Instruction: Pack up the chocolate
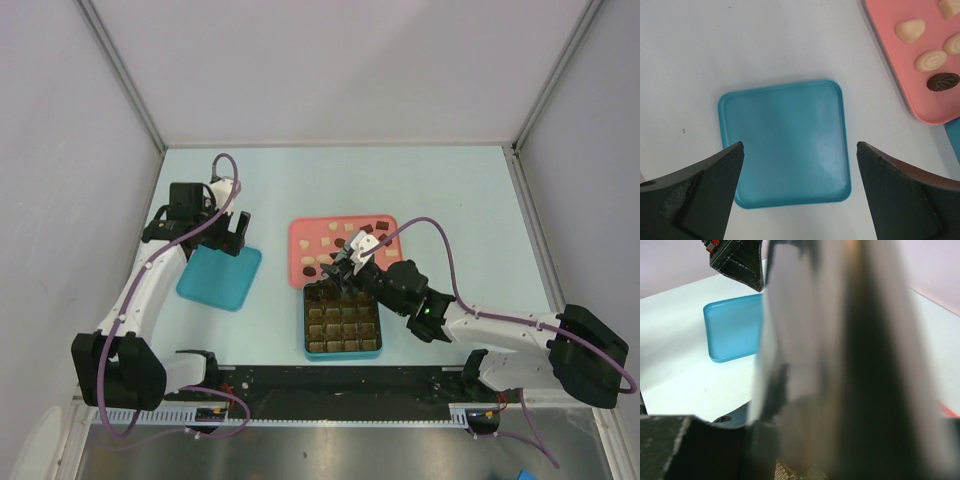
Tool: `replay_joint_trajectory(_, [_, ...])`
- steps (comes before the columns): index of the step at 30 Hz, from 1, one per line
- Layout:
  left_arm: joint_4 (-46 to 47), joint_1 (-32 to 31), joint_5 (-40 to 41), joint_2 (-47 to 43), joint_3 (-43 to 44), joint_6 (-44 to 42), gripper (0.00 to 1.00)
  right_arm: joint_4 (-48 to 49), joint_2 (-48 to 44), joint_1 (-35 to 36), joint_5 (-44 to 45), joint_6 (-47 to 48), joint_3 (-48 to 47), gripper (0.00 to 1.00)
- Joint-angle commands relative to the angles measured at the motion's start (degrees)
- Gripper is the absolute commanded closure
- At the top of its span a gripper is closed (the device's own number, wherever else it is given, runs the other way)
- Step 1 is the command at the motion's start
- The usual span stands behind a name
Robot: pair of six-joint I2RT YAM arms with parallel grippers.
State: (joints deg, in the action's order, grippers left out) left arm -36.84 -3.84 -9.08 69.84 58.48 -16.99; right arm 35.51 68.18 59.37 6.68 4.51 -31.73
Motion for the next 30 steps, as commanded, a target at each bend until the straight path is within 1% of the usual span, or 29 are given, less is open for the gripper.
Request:
replay_joint_trajectory(1, [0.19,0.32,0.82,-1.47,-0.21,-0.41,0.00,2.99,-1.12,0.39,1.23,0.06,-0.27,0.60])
replay_joint_trajectory(4, [0.01,0.32,0.82,-1.64,-0.12,-0.41,0.00,3.34,-1.47,0.39,1.67,0.67,-0.27,0.60])
replay_joint_trajectory(8, [-0.07,0.32,0.82,-1.90,-0.29,-0.50,0.00,5.62,-1.65,0.48,2.81,2.34,-0.35,0.62])
replay_joint_trajectory(14, [-0.42,0.32,0.73,-1.90,0.23,-0.50,0.00,10.45,0.98,-2.15,3.34,5.50,-2.99,0.64])
replay_joint_trajectory(18, [-0.69,0.32,0.73,-1.90,0.67,-0.67,0.00,16.95,6.86,-5.84,3.34,7.52,-5.97,0.65])
replay_joint_trajectory(19, [-0.78,0.32,0.73,-1.82,0.76,-0.76,0.00,19.05,10.18,-7.68,2.91,7.61,-6.76,0.65])
replay_joint_trajectory(21, [-0.87,0.32,1.08,-1.90,0.93,-0.85,0.00,22.65,13.63,-9.27,2.73,8.32,-9.66,0.66])
replay_joint_trajectory(22, [-0.87,0.32,1.08,-1.90,0.94,-0.94,0.00,23.81,17.21,-11.02,2.64,8.49,-10.72,0.66])
replay_joint_trajectory(24, [-0.87,0.32,1.35,-1.82,1.02,-0.94,0.00,27.49,20.92,-12.52,2.29,9.11,-13.35,0.66])
replay_joint_trajectory(25, [-0.95,0.41,1.26,-1.82,1.11,-0.94,0.00,28.29,23.81,-13.14,1.68,9.11,-14.15,0.66])
replay_joint_trajectory(30, [-0.87,0.32,1.87,-1.38,1.29,-1.46,0.00,30.15,30.51,-16.22,1.32,8.23,-18.89,0.62])
